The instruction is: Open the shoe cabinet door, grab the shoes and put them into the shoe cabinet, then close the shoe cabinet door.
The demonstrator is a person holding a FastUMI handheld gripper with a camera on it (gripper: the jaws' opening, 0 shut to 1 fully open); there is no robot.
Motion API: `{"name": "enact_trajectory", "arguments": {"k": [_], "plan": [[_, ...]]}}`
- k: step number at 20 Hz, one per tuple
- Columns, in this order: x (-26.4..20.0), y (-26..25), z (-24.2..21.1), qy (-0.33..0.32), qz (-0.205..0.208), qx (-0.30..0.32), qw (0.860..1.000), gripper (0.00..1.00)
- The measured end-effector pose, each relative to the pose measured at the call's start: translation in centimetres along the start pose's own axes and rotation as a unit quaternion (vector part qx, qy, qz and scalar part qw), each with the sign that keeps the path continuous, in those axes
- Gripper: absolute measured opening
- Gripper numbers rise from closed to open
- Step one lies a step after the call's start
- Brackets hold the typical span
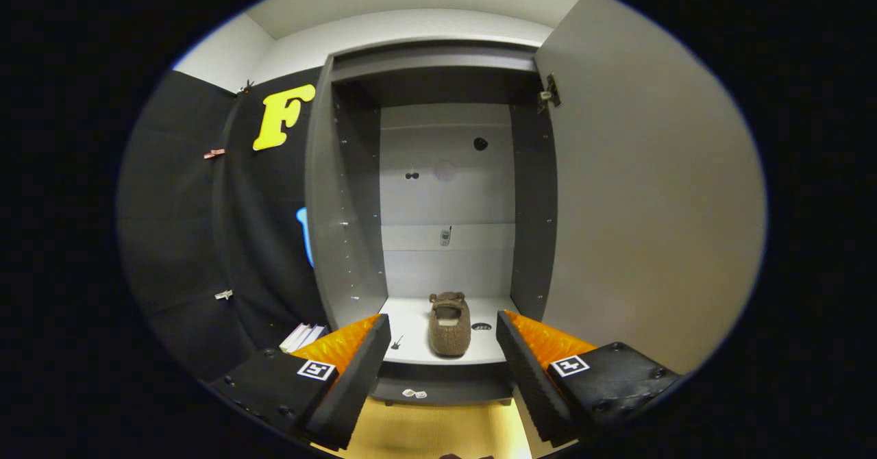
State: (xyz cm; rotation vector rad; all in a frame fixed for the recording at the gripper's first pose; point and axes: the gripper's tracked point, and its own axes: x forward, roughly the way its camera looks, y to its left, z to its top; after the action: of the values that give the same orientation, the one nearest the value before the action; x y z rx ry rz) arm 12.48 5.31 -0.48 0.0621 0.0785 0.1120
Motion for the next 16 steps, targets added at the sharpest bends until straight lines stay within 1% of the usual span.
{"name": "enact_trajectory", "arguments": {"k": [4,8,12,16], "plan": [[-6.2,-1.2,1.1,-0.033,-0.009,-0.021,0.999,0.98],[-11.9,-3.3,1.5,-0.055,-0.027,-0.019,0.998,0.98],[-16.1,-7.1,1.5,-0.061,-0.054,-0.014,0.997,0.98],[-19.6,-10.3,1.1,-0.058,-0.071,-0.002,0.996,0.98]]}}
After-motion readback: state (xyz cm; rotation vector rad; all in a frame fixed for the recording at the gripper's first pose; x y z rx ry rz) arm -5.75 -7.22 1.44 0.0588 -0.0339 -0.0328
